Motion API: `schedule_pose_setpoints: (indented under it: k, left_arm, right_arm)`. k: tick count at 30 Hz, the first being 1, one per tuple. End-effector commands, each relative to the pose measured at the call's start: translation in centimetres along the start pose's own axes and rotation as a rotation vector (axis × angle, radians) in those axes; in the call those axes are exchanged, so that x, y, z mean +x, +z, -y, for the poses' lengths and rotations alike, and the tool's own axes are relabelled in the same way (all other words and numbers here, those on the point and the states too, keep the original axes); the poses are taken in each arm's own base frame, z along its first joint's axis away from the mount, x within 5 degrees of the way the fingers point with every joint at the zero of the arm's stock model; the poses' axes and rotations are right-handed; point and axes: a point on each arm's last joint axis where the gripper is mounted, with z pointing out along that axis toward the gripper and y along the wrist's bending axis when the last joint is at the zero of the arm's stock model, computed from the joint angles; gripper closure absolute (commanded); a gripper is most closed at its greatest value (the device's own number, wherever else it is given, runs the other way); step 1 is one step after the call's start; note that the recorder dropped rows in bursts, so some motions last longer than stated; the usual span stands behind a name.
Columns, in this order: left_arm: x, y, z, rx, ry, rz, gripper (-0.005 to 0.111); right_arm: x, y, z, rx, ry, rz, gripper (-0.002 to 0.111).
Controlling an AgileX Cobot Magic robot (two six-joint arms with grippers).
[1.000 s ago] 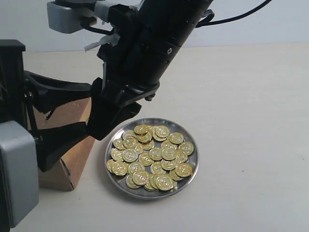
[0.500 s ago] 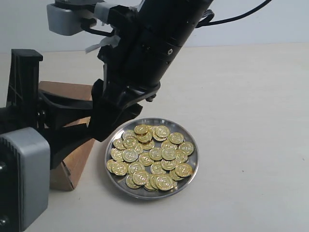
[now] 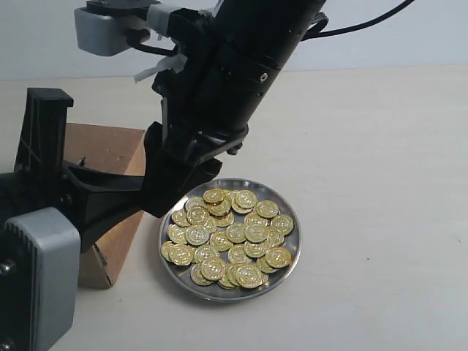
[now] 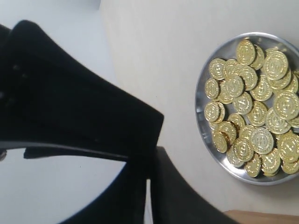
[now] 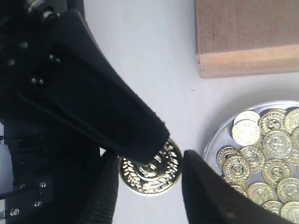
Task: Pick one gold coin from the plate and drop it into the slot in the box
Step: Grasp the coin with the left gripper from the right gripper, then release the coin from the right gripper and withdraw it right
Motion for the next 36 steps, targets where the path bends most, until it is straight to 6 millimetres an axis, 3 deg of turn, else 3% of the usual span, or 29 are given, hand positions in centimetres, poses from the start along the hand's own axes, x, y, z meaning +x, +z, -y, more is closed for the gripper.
schedule_pose_setpoints:
  k: [1,2,4,5,8,11,13,20,23,29,32,36]
  left_arm:
    - [0.0,-0.1,-0.6,-0.039,-0.026,-0.010,0.107]
    - [0.0,-0.1,-0.6,-0.038,-0.039,-0.010,0.107]
    - [0.0,-0.1,-0.6,-0.038,-0.049,-0.009,0.107]
    - [0.1,-0.1,-0.6,-0.039,-0.067,-0.012,0.107]
    - [0.1,0.0,-0.6,-0.036,-0.144,-0.012,0.107]
    - [1.2,0.0,-0.7,-0.061,-0.387,-0.070,0.107]
    - [2.1,-0.1,-0.8,-0.081,-0.496,-0.112,0.107]
    - [6.4,-1.1,-1.2,-0.245,-1.077,-0.320,0.107]
    - [7.6,-1.7,-1.7,-0.328,-1.192,-0.414,0.107]
    - [8.6,-1.5,-1.7,-0.370,-1.207,-0.528,0.107]
    - [8.3,-0.9,-1.5,-0.334,-1.229,-0.485,0.107]
    - [5.1,-0.4,-2.5,-0.194,-1.300,-0.112,0.107]
  right_arm:
    - [-0.2,0.1,0.1,0.009,-0.002,0.027,0.066]
    - [-0.2,0.0,0.0,0.010,-0.001,0.028,0.053]
    - [-0.1,-0.4,0.0,0.040,-0.014,0.019,0.043]
    - [0.0,-1.0,-0.1,0.077,-0.031,0.008,0.043]
    - [0.4,-4.2,-0.1,0.298,-0.003,-0.032,0.056]
    - [1.8,-8.9,-1.2,0.573,0.062,-0.014,0.095]
    - [2.4,-10.7,-1.9,0.649,0.076,0.016,0.108]
    - [5.7,-18.0,-7.6,0.821,0.130,0.249,0.108]
    - [7.0,-19.9,-9.0,0.884,0.162,0.313,0.108]
    - [9.9,-23.1,-12.6,0.927,0.194,0.459,0.108]
    - [11.4,-24.2,-14.2,0.936,0.198,0.528,0.108]
    - [13.1,-25.4,-16.1,0.934,0.193,0.609,0.108]
